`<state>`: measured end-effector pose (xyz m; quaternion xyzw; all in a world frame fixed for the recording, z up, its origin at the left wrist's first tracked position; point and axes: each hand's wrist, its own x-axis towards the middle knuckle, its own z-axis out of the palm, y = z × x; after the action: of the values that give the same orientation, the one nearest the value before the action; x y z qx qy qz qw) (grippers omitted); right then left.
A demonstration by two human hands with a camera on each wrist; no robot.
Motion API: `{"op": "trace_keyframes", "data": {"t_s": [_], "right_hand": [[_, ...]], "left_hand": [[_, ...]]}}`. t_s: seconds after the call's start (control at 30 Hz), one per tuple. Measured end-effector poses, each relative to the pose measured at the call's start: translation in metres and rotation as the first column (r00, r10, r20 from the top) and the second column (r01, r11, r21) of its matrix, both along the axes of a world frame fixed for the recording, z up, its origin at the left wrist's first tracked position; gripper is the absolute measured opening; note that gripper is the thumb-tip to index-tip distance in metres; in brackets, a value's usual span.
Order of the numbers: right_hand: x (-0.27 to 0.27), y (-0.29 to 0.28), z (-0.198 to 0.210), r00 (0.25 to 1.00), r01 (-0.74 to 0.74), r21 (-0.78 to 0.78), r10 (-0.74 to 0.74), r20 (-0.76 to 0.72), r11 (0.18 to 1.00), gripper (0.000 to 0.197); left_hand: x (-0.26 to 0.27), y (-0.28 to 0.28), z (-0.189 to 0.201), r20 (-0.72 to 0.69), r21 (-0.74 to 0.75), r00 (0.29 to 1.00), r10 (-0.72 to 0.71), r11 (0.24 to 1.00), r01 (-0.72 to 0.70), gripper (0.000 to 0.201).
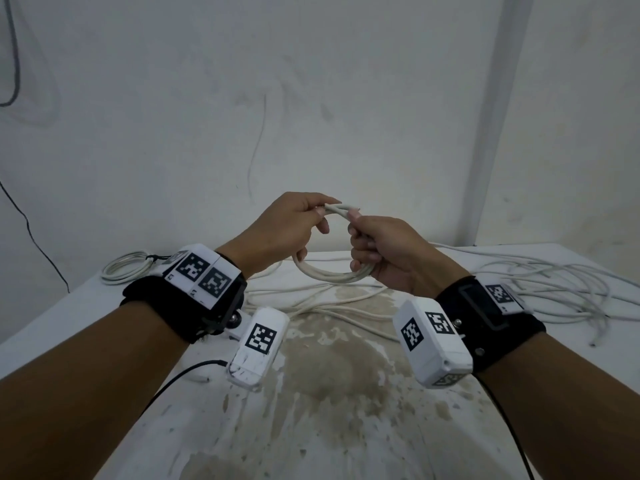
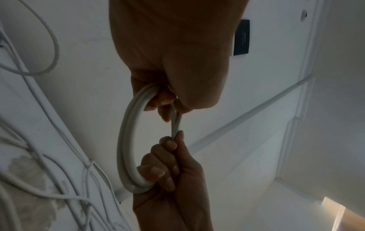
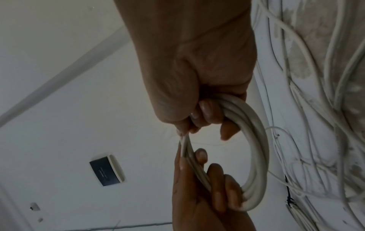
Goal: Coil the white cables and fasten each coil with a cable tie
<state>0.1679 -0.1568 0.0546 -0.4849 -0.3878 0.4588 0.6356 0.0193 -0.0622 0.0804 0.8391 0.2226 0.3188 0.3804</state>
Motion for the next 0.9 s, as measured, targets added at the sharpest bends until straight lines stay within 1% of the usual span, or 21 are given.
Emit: {"op": "trace_keyframes", "data": {"t_s": [0.07, 0.13, 0.17, 0.23, 0.27, 0.33, 0.37, 0.4, 0.47, 0.5, 0.53, 0.57, 0.6, 0.63, 0.67, 0.7, 0.73, 0.77, 0.83, 0.9], "right_hand": [[-0.001, 0.000, 0.000, 1.000, -0.003, 0.007, 0.003, 0.030, 1.000, 0.034], [-0.004, 0.000, -0.001, 0.996, -0.022, 0.007, 0.021, 0.083, 1.000, 0.034], [-0.005, 0.000, -0.001, 0.995, -0.032, 0.004, 0.032, 0.098, 0.999, 0.033], [-0.007, 0.001, -0.002, 0.996, -0.050, -0.008, 0.050, 0.077, 0.999, 0.034], [-0.006, 0.001, -0.002, 0.997, -0.061, -0.021, 0.062, 0.048, 0.998, 0.037], [-0.005, 0.002, -0.002, 0.996, -0.084, -0.069, 0.084, -0.009, 0.994, 0.050], [-0.005, 0.003, -0.001, 0.996, -0.085, -0.098, 0.084, -0.015, 0.991, 0.055], [-0.005, 0.003, 0.000, 0.997, -0.078, -0.117, 0.078, -0.004, 0.990, 0.056], [-0.007, 0.005, 0.002, 0.999, -0.042, -0.103, 0.043, 0.010, 0.994, 0.048], [-0.008, 0.006, 0.002, 1.000, -0.024, -0.080, 0.023, -0.011, 0.997, 0.044], [-0.008, 0.008, 0.003, 0.998, -0.010, -0.056, 0.007, -0.056, 0.998, 0.043], [-0.008, 0.008, 0.005, 0.993, -0.002, -0.038, -0.002, -0.115, 0.999, 0.043], [-0.007, 0.009, 0.006, 0.985, 0.004, -0.026, -0.008, -0.175, 1.000, 0.043], [-0.006, 0.010, 0.006, 0.975, 0.007, -0.019, -0.012, -0.224, 1.000, 0.044], [-0.005, 0.010, 0.007, 0.967, 0.009, -0.014, -0.012, -0.254, 1.000, 0.044], [-0.006, 0.011, 0.006, 0.963, 0.007, -0.012, -0.010, -0.270, 1.000, 0.043], [-0.007, 0.011, 0.005, 0.962, 0.006, -0.010, -0.008, -0.273, 1.000, 0.043], [-0.008, 0.012, 0.005, 0.964, 0.006, -0.008, -0.008, -0.267, 1.000, 0.042], [-0.013, 0.014, 0.004, 0.970, 0.012, 0.000, -0.012, -0.244, 1.000, 0.041], [-0.015, 0.015, 0.004, 0.974, 0.020, 0.009, -0.018, -0.227, 1.000, 0.039]], "left_hand": [[0.002, -0.004, -0.001, 0.007, 0.088, 0.999, 0.033, 0.996, -0.034, 0.030], [0.002, -0.004, -0.004, 0.020, 0.217, 0.995, 0.096, 0.971, -0.098, 0.032], [0.002, -0.003, -0.006, 0.035, 0.250, 0.992, 0.121, 0.960, -0.126, 0.031], [0.002, 0.001, -0.009, 0.056, 0.272, 0.988, 0.146, 0.950, -0.156, 0.032], [0.002, 0.002, -0.010, 0.059, 0.283, 0.987, 0.151, 0.945, -0.161, 0.034], [0.003, 0.002, -0.011, 0.041, 0.324, 0.989, 0.145, 0.934, -0.150, 0.036], [0.003, 0.001, -0.011, 0.027, 0.355, 0.991, 0.134, 0.925, -0.135, 0.035], [0.003, -0.001, -0.011, 0.015, 0.383, 0.993, 0.120, 0.916, -0.117, 0.034], [0.006, -0.002, -0.013, 0.024, 0.406, 0.993, 0.112, 0.907, -0.112, 0.035], [0.007, -0.002, -0.014, 0.061, 0.378, 0.991, 0.119, 0.916, -0.134, 0.035], [0.008, -0.003, -0.014, 0.126, 0.282, 0.983, 0.130, 0.946, -0.161, 0.036], [0.009, -0.003, -0.015, 0.194, 0.121, 0.970, 0.149, 0.977, -0.174, 0.039], [0.010, -0.002, -0.015, 0.252, -0.067, 0.953, 0.166, 0.986, -0.154, 0.044], [0.011, -0.002, -0.015, 0.294, -0.227, 0.940, 0.173, 0.968, -0.107, 0.048], [0.012, -0.003, -0.015, 0.319, -0.324, 0.931, 0.175, 0.944, -0.067, 0.047], [0.013, -0.004, -0.015, 0.336, -0.375, 0.926, 0.175, 0.926, -0.039, 0.044], [0.014, -0.005, -0.017, 0.354, -0.392, 0.917, 0.184, 0.920, -0.034, 0.038], [0.015, -0.006, -0.018, 0.370, -0.394, 0.904, 0.216, 0.917, -0.058, 0.033], [0.018, -0.004, -0.021, 0.387, -0.374, 0.861, 0.329, 0.910, -0.180, 0.033], [0.020, -0.003, -0.021, 0.417, -0.381, 0.807, 0.419, 0.886, -0.264, 0.041]]}}
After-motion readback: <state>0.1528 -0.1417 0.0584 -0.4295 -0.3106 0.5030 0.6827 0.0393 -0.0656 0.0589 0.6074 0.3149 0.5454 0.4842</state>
